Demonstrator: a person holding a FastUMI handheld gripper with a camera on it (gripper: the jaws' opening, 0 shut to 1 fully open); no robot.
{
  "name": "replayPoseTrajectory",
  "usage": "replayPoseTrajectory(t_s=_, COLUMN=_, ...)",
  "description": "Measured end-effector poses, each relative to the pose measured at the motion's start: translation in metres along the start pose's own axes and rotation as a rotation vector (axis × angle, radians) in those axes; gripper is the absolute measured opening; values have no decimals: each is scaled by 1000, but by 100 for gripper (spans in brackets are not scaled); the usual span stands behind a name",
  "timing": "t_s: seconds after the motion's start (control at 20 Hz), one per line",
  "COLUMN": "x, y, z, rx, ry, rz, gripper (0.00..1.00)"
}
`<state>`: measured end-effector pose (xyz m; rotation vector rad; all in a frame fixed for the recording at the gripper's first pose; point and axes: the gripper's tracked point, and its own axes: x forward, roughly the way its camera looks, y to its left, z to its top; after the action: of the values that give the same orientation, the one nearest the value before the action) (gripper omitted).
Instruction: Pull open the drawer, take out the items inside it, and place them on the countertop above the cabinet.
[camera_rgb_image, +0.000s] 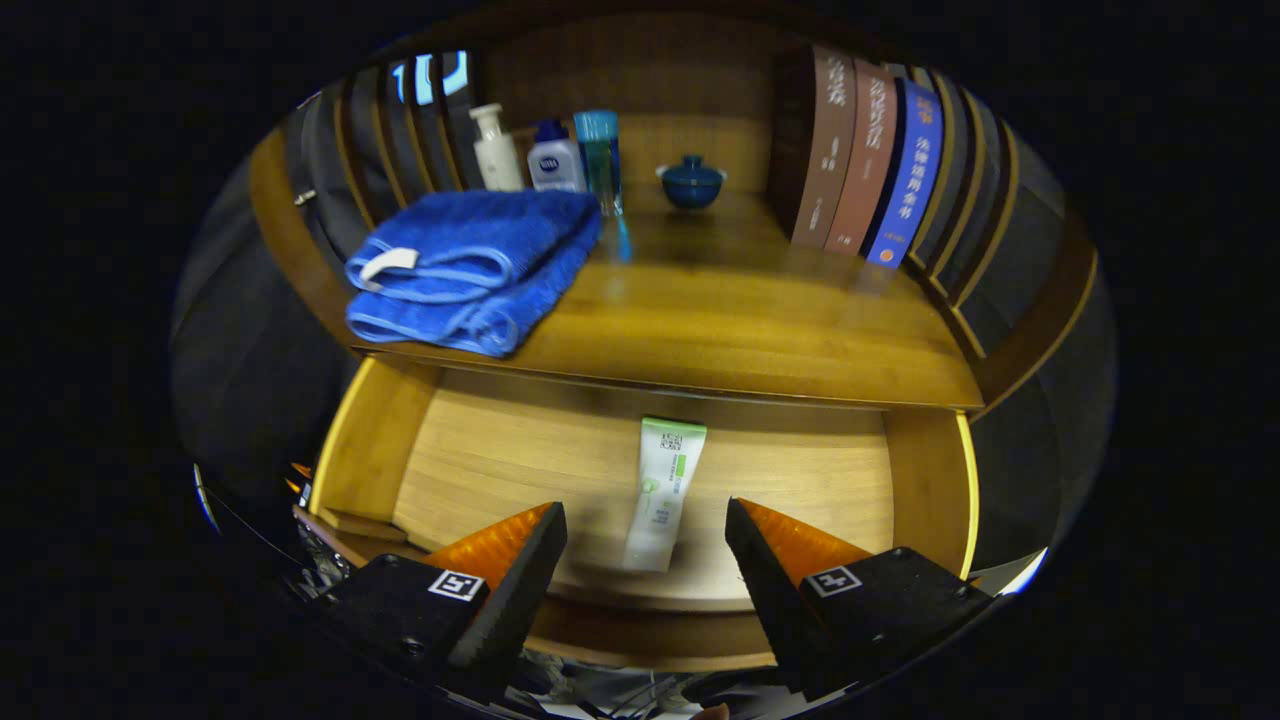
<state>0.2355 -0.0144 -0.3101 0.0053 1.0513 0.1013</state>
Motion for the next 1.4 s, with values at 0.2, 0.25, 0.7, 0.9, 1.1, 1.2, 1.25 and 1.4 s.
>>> replayPoseTrajectory(t_s=0.2, x=49, y=-9, z=-7, rx=36, ry=127, rz=-39, gripper=100)
replayPoseTrajectory(t_s=0.25, x=57, y=-9, z=-8, rx=32, ry=149, rz=-41, gripper=99)
replayPoseTrajectory(t_s=0.7, x=88, y=-11, z=-22, rx=91, ry=280, rz=-58, gripper=62)
replayPoseTrajectory(t_s=0.9, x=80, y=-10, z=-21, rx=134, ry=263, rz=-31, gripper=35)
replayPoseTrajectory(t_s=1.1, x=53, y=1, z=-12, rx=169, ry=227, rz=37, gripper=25)
replayPoseTrajectory(t_s=1.2, x=29, y=3, z=-1, rx=164, ry=194, rz=51, gripper=25)
replayPoseTrajectory(t_s=1.25, x=18, y=4, z=2, rx=161, ry=183, rz=63, gripper=24)
replayPoseTrajectory(t_s=1.4, x=-12, y=1, z=15, rx=161, ry=166, rz=70, gripper=25)
